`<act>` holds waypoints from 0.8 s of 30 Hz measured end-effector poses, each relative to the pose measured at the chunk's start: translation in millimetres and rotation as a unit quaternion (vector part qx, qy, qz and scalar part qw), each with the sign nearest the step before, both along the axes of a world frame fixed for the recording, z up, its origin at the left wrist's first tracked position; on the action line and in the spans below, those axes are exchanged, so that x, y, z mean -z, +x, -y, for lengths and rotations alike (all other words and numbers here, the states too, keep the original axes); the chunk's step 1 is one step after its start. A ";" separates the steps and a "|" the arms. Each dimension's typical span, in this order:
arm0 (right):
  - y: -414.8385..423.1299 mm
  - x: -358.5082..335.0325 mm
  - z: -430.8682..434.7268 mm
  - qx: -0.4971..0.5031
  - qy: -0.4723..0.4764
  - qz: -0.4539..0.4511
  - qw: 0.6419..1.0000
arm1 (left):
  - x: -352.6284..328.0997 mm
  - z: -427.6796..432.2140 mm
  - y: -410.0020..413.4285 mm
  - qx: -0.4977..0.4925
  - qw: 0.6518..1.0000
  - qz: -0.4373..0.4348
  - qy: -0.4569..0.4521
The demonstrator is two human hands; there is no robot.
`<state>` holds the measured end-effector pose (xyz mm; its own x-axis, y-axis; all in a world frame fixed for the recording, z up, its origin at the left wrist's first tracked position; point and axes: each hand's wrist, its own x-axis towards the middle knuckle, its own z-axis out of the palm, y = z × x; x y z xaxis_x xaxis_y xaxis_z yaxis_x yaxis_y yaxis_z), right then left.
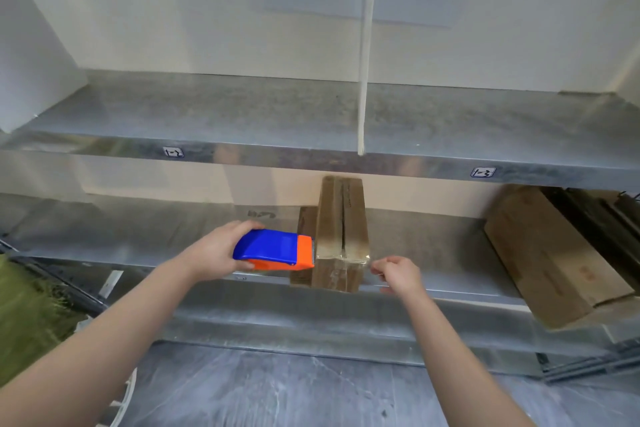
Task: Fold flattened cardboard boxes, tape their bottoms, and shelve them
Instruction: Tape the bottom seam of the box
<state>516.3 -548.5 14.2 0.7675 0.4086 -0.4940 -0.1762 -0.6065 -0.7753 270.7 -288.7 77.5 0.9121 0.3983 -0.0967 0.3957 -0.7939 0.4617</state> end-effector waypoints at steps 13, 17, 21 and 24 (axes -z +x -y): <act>-38.7 9.3 -2.2 -0.012 0.071 0.121 0.990 | 3.6 -0.3 4.9 0.008 1.000 0.022 0.009; -43.4 0.1 -4.1 -0.045 0.084 0.111 0.989 | 5.1 -1.6 6.7 0.012 1.000 0.029 0.004; -38.5 -0.5 -10.9 -0.077 0.085 0.189 0.975 | 8.2 -3.5 9.7 0.017 1.000 0.025 0.000; -30.9 0.6 -17.3 -0.120 0.077 0.209 0.968 | 10.1 -4.3 9.3 0.015 1.000 0.022 -0.009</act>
<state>485.3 -531.3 13.7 0.7604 0.6444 -0.0807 0.3036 -0.4626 -0.8329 280.0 -284.5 67.4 0.9270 0.3696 -0.0634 0.3514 -0.7968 0.4916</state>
